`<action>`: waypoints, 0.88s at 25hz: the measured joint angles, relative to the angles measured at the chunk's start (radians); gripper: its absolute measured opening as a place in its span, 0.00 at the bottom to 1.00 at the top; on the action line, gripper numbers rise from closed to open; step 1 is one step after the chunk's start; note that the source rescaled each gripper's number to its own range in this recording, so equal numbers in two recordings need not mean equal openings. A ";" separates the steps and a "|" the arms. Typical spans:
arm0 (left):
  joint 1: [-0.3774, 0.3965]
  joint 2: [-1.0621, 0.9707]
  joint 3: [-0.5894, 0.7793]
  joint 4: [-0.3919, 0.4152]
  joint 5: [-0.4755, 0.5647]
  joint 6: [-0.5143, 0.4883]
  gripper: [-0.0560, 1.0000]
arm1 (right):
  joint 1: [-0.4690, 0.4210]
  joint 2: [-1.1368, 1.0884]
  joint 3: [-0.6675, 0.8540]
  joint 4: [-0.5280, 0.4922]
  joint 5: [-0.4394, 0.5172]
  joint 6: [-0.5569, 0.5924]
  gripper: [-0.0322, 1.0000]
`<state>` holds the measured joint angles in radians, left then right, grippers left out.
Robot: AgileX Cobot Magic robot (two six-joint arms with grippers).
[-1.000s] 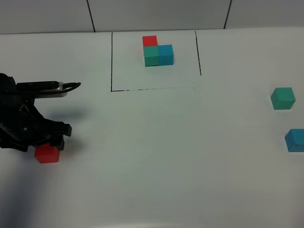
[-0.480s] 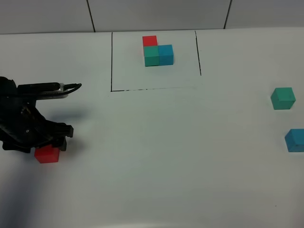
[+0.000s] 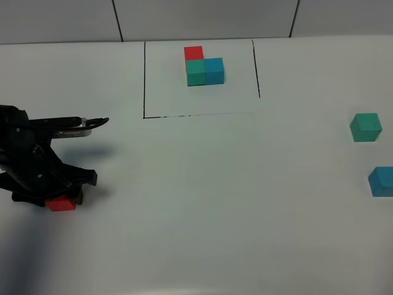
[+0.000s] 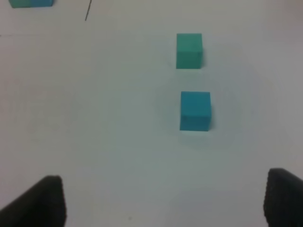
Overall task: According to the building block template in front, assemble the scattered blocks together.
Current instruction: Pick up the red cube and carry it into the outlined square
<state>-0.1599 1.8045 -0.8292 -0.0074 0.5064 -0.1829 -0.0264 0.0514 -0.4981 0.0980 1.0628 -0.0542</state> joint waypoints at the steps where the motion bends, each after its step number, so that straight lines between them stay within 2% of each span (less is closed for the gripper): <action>1: 0.000 0.000 0.000 0.000 -0.001 -0.004 0.22 | 0.000 0.000 0.000 0.000 0.000 0.000 0.82; 2: 0.000 0.000 0.000 0.000 -0.002 -0.007 0.07 | 0.000 0.000 0.000 0.000 0.000 0.000 0.82; 3: 0.000 0.000 0.000 0.000 -0.003 -0.007 0.05 | 0.000 0.000 0.000 0.000 0.000 0.000 0.82; 12: 0.000 0.000 -0.001 0.000 -0.001 -0.010 0.05 | 0.000 0.000 0.000 0.000 0.000 0.000 0.82; 15: 0.000 0.000 -0.024 -0.001 0.037 -0.005 0.05 | 0.000 0.000 0.000 0.000 0.000 0.000 0.82; 18: 0.000 0.000 -0.072 -0.002 0.099 0.061 0.05 | 0.000 0.000 0.000 0.000 0.000 0.000 0.82; 22: -0.011 0.001 -0.152 -0.036 0.191 0.214 0.05 | 0.000 0.000 0.000 0.000 0.000 0.000 0.82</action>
<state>-0.1711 1.8057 -0.9808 -0.0435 0.6974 0.0313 -0.0264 0.0514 -0.4981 0.0980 1.0628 -0.0542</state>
